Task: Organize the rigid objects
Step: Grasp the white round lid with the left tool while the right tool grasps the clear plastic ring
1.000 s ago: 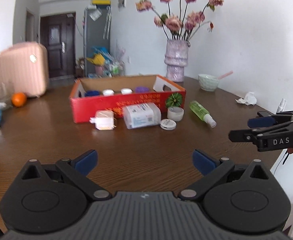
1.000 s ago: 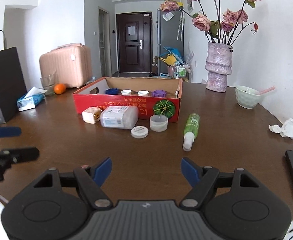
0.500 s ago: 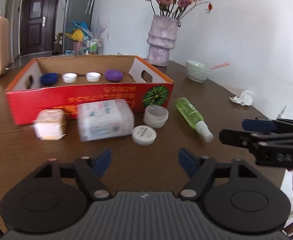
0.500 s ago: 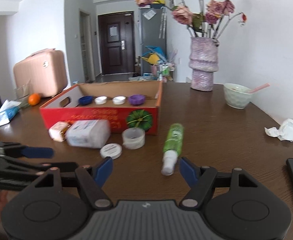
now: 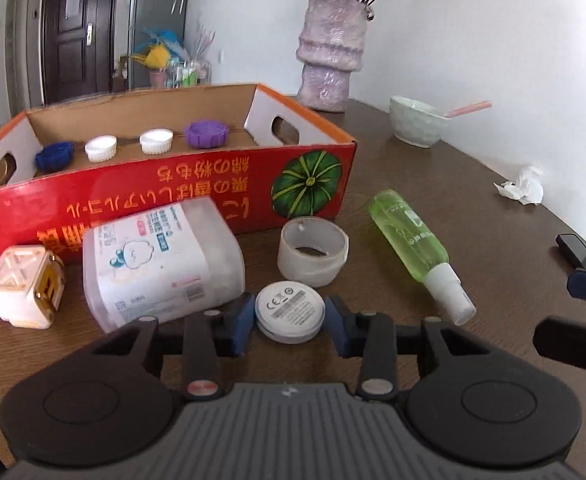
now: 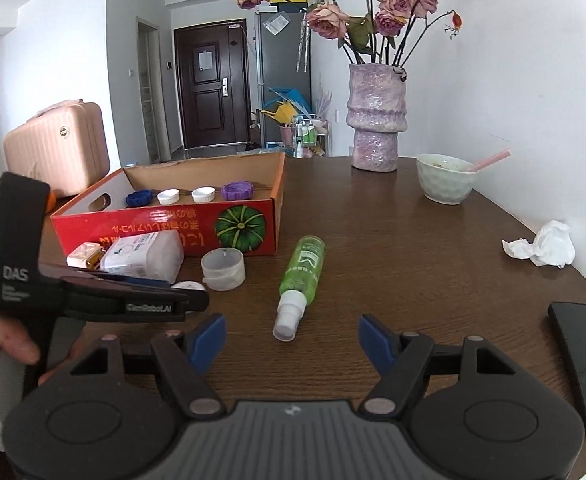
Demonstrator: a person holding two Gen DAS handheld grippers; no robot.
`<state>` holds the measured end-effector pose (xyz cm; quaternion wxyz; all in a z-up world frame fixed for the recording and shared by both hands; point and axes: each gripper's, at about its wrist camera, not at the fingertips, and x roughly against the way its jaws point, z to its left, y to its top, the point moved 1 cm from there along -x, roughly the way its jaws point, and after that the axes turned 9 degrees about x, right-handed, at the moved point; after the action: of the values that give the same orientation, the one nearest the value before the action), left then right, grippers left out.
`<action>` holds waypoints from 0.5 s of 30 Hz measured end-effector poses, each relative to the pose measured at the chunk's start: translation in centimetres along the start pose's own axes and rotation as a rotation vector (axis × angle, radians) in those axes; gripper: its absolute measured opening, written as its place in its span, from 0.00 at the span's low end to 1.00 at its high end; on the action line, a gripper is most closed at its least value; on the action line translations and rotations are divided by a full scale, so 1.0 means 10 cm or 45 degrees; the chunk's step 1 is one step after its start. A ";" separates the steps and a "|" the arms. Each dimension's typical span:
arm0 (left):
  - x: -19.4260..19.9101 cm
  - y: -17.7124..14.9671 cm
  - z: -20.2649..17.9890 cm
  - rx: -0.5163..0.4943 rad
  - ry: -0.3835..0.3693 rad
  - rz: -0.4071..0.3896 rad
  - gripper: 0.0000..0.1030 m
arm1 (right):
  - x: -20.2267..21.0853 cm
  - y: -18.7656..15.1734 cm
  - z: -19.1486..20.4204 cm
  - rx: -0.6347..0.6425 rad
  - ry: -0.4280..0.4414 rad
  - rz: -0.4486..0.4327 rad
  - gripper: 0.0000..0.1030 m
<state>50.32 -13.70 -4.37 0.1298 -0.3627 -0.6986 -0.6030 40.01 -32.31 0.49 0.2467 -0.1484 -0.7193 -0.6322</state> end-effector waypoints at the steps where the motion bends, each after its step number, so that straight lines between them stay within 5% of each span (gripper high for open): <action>1: 0.02 -0.01 0.01 0.005 0.001 -0.004 0.38 | 0.00 0.01 0.02 0.001 -0.001 -0.003 0.70; 8: 0.64 -0.37 0.37 0.066 -0.037 -0.044 0.38 | -0.16 0.12 0.14 0.053 0.024 -0.005 0.70; 15: 1.23 -0.51 0.85 0.142 0.100 -0.142 0.38 | -0.78 0.38 0.53 0.193 0.101 0.004 0.69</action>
<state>40.46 -1.46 -2.58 0.1432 -0.2916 -0.7446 -0.5831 47.67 -25.76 -0.96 0.2864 -0.1053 -0.7545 -0.5810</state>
